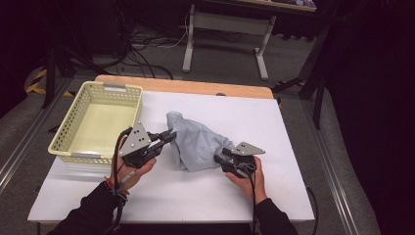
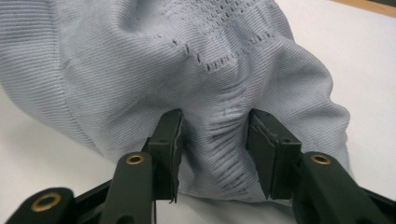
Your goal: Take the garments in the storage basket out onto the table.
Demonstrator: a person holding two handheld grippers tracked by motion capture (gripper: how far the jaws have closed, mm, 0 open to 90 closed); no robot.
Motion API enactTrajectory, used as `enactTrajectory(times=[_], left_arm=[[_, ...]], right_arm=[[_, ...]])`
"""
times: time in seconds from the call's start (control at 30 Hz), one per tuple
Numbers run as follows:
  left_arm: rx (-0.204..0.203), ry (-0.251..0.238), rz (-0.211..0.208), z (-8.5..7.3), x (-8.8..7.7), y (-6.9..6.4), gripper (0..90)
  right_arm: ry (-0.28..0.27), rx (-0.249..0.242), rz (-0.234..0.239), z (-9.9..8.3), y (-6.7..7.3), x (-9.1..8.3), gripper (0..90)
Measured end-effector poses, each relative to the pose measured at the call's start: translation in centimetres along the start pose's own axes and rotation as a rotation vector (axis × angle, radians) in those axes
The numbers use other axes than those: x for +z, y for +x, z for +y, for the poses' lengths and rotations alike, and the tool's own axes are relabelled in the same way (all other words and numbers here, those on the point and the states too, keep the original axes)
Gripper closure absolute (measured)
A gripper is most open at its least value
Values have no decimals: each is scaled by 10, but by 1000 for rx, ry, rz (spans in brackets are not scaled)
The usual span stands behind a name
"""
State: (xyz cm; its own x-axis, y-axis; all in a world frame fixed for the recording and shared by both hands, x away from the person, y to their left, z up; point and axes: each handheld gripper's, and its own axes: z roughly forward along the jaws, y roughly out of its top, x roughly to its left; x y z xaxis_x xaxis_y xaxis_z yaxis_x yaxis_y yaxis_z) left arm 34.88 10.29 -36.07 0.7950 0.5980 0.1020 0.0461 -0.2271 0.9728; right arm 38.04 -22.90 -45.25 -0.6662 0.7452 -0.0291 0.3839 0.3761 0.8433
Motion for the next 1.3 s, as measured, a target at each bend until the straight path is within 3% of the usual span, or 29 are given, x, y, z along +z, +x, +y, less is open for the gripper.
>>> enactTrajectory(times=[0.27,0.4,0.43,0.63,0.67,0.77,0.9,1.1,1.23,1.3], left_arm=[[6,-30,-14,7,-7,-4,866],[33,-27,-85,6,2,-20,866],[33,-27,-85,6,2,-20,866],[73,29,-207,-6,25,-49,866],[73,29,-207,-6,25,-49,866],[105,66,-261,-13,37,-65,866],[126,115,-303,-24,49,-76,866],[139,164,-318,-38,59,-83,867],[149,188,-318,-48,65,-86,867],[141,196,-318,-52,68,-84,867]], right_arm=[[-15,-29,16,10,10,13,540],[-25,-37,11,11,9,4,472],[-25,-37,11,11,9,4,472],[-76,-12,0,12,0,-36,416],[-76,-12,0,12,0,-36,416],[-124,18,-8,15,-2,-57,415],[-188,12,-4,22,4,-81,401],[-212,2,25,30,16,-92,390],[-217,-3,44,35,23,-89,388],[-213,-19,77,39,31,-83,373]])
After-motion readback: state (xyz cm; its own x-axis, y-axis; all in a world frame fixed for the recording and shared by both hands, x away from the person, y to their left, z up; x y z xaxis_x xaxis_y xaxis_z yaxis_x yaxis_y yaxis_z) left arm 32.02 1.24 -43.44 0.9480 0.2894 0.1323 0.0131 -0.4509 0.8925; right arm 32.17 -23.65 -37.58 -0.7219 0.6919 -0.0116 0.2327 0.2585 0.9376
